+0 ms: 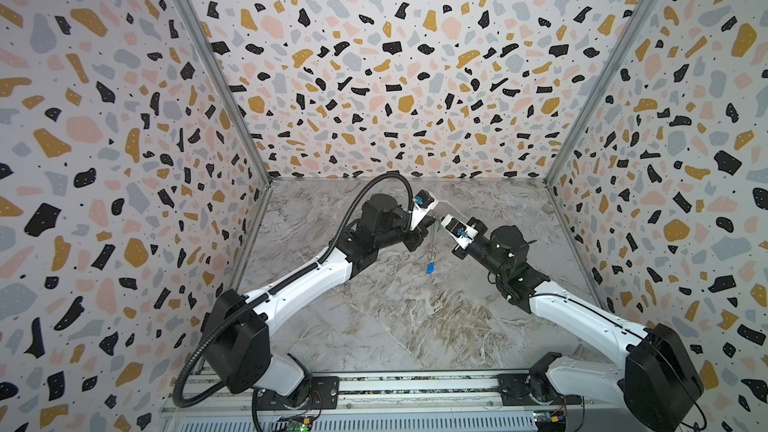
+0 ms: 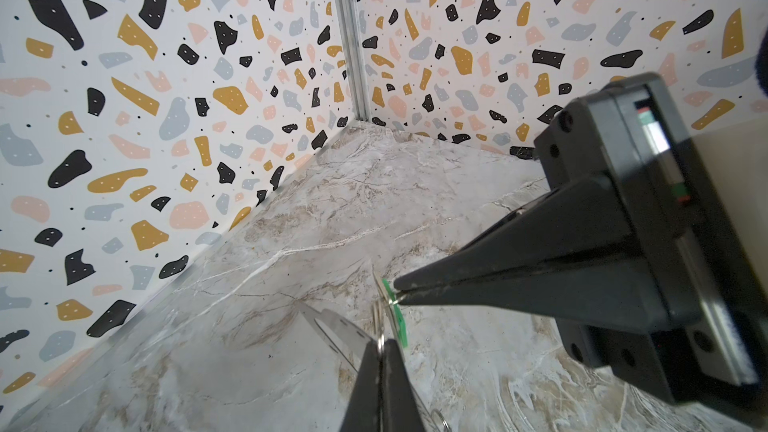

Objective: Remove the keys from the keyring

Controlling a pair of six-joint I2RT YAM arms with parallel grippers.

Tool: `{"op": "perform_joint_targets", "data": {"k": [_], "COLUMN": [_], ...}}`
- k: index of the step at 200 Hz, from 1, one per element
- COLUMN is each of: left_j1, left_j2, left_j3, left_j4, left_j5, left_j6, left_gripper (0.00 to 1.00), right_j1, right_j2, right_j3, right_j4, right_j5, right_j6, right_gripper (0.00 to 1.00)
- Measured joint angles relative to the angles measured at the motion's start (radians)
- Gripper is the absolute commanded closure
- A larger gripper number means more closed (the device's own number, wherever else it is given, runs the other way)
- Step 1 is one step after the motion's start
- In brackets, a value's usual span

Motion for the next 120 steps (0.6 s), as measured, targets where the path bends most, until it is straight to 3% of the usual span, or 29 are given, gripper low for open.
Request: {"op": "perform_joint_targets", "data": {"k": [120], "left_j1": [0.001], "left_j2": [0.056], "left_j3": [0.09], "left_j4": [-0.087], "left_j5": [0.058], "left_j6": [0.017], "left_gripper": [1.0], "right_j1": [0.014], "right_j2": [-0.018], "right_j3": [-0.044], "right_j4": [0.102], "right_j5": [0.029], "right_j6": [-0.119], "right_gripper": [1.0]}}
